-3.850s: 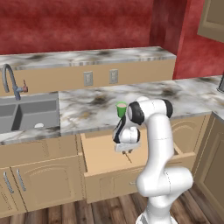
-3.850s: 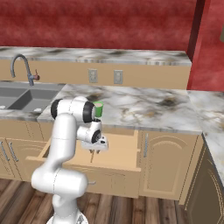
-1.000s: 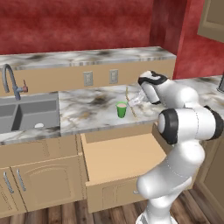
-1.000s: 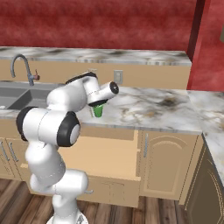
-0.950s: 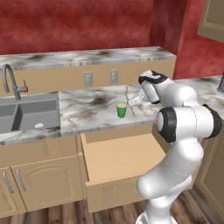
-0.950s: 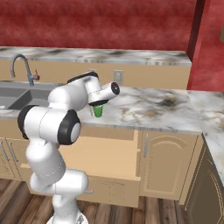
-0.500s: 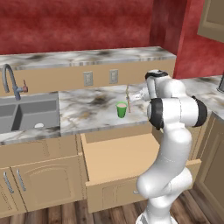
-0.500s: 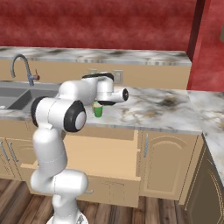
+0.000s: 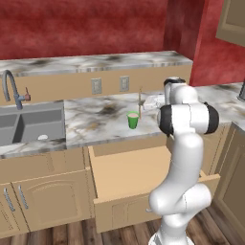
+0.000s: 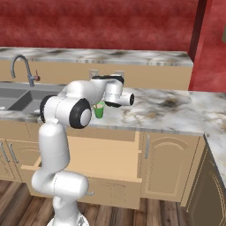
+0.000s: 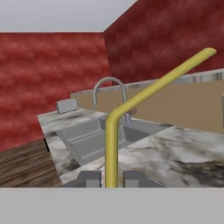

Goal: Pick up the straw from the right drawer and put it inside the smoothie cup.

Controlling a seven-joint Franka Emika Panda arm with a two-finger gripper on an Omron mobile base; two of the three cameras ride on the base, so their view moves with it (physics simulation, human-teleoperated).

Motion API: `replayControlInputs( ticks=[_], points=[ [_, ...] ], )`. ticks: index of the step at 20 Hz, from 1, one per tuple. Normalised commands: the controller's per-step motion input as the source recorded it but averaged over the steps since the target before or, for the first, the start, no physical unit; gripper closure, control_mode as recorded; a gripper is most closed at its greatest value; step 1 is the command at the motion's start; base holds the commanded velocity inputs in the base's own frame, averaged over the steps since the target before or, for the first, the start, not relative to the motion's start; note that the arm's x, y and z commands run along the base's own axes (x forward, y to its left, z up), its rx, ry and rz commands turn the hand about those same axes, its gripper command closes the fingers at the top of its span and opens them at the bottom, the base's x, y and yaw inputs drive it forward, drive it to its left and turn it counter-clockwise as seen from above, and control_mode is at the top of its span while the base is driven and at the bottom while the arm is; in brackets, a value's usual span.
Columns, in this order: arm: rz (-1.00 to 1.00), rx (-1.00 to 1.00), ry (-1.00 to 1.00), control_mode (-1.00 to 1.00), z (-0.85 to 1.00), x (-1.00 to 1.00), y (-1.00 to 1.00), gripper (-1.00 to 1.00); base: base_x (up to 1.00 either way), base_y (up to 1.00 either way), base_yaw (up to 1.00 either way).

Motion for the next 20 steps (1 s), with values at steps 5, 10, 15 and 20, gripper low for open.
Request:
replayControlInputs(
  ticks=[5,10,15,20],
  points=[
    [0.01,0.0,-0.19,-1.0,0.0,0.2,0.0,1.0,0.0,0.0,0.0],
    [0.0,0.0,-0.1,-1.0,0.0,0.28,0.04,1.0,0.0,0.0,0.0],
    [0.0,0.0,0.0,-1.0,0.0,0.34,0.12,1.0,0.0,0.0,0.0],
    [0.0,0.0,0.0,-1.0,-0.01,0.26,0.02,1.0,0.0,0.0,0.0]
  ],
)
